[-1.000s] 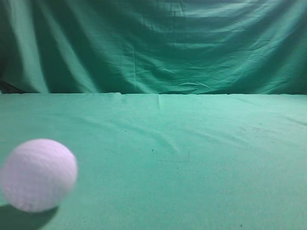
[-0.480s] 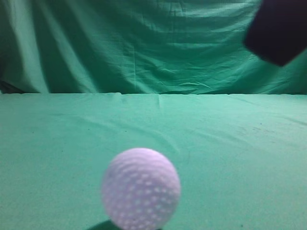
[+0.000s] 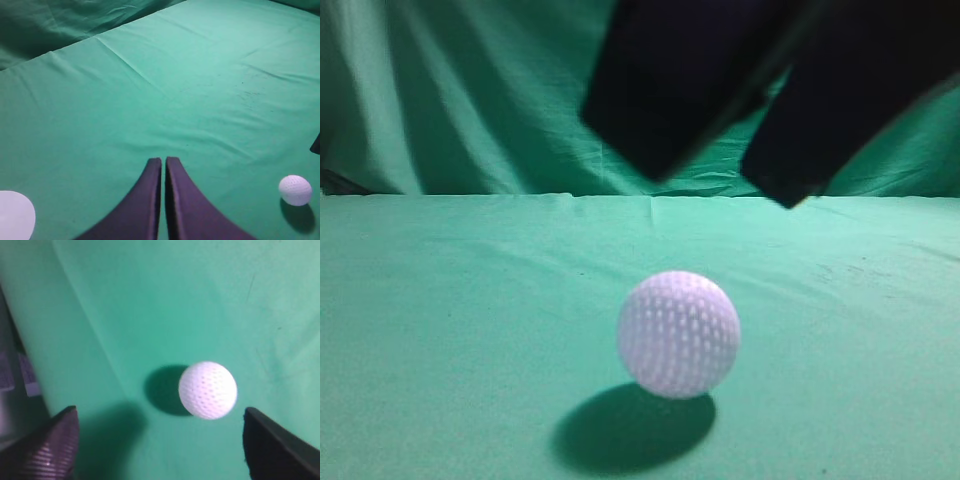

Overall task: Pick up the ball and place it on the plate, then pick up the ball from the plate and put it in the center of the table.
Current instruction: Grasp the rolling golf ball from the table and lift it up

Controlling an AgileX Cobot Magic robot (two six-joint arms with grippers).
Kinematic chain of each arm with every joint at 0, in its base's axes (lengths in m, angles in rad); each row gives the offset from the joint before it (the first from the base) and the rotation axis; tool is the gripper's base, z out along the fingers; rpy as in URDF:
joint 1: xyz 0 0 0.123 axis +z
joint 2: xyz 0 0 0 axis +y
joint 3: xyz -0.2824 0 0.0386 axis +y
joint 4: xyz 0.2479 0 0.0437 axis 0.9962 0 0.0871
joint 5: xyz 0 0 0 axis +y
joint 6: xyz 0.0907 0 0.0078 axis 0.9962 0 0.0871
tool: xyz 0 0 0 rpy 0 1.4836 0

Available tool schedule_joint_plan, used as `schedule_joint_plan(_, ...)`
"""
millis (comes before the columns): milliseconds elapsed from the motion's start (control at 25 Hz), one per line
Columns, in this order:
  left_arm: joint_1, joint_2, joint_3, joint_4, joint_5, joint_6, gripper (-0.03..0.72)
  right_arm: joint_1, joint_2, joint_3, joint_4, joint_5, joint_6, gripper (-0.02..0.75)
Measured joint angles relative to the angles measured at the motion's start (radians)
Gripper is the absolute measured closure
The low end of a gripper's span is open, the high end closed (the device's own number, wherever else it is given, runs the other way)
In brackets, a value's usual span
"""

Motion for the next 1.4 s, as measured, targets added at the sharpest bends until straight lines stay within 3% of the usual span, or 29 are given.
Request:
schedule_joint_plan(120, 0.000, 0.000, 0.000, 0.022, 0.000, 0.000, 0.688, -0.013, 0.066, -0.041, 0.011, -0.010, 0.015, 0.146)
schedule_joint_plan(360, 0.000, 0.000, 0.000, 0.024, 0.000, 0.000, 0.688, -0.132, 0.196, -0.123, 0.009, -0.016, 0.065, 0.146)
schedule_joint_plan(600, 0.000, 0.000, 0.000, 0.030, 0.000, 0.000, 0.688, -0.157, 0.287, -0.189, -0.126, -0.050, 0.092, 0.146)
schedule_joint_plan(880, 0.000, 0.000, 0.000, 0.033, 0.000, 0.000, 0.688, -0.257, 0.342, -0.210, -0.159, -0.069, 0.166, 0.146)
schedule_joint_plan(1400, 0.000, 0.000, 0.000, 0.040, 0.000, 0.000, 0.688, -0.261, 0.428, -0.210, -0.199, -0.183, 0.166, 0.146)
